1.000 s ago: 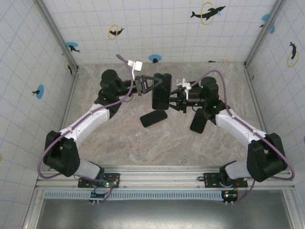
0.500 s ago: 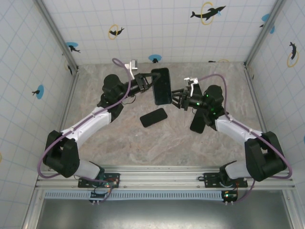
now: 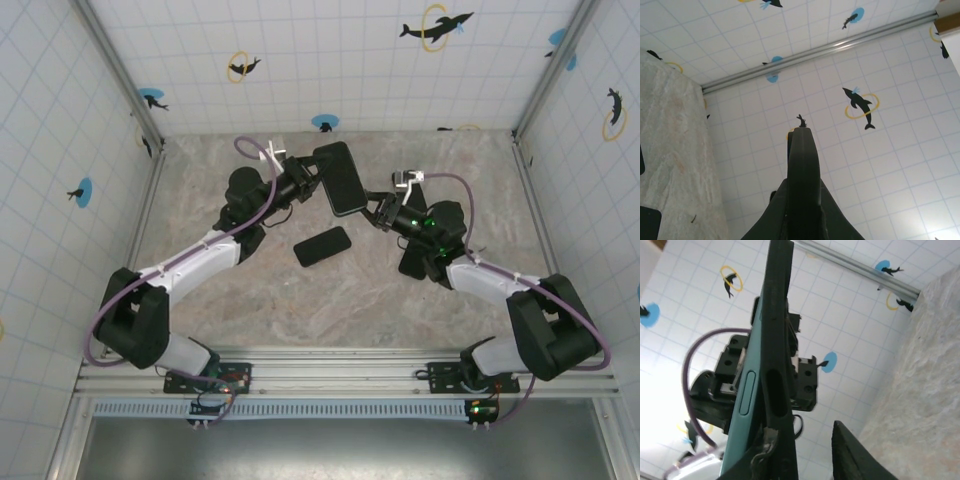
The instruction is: Take the phone out of the phone case
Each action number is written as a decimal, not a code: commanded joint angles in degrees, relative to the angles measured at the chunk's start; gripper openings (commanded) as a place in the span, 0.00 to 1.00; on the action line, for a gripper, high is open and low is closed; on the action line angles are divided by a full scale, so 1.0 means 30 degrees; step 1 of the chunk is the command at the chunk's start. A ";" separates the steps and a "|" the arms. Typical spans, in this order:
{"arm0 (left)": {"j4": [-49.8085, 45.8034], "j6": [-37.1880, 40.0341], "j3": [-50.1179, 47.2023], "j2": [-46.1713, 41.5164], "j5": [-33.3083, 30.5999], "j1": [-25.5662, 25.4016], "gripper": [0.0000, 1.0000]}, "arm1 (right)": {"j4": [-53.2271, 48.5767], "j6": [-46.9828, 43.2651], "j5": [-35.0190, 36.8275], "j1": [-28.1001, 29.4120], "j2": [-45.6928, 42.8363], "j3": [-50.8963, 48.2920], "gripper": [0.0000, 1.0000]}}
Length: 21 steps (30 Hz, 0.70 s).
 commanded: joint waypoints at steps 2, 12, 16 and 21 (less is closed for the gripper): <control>0.0141 0.0071 -0.0203 0.0579 -0.0995 -0.0080 0.00 | 0.3062 0.2174 0.0609 0.0240 -0.0268 0.0032 0.20; -0.0783 -0.0578 0.0476 0.1130 -0.0768 -0.0068 0.20 | 0.3391 0.2985 0.1028 0.0022 -0.0040 -0.0052 0.02; -0.0752 -0.0860 0.0494 0.1170 -0.0766 -0.0053 0.39 | 0.3580 0.3095 0.1178 -0.0129 0.0012 -0.0096 0.00; -0.1715 -0.0638 0.1143 0.1135 -0.0646 -0.0074 0.64 | 0.4088 0.3317 0.1246 -0.0206 0.0257 0.0116 0.00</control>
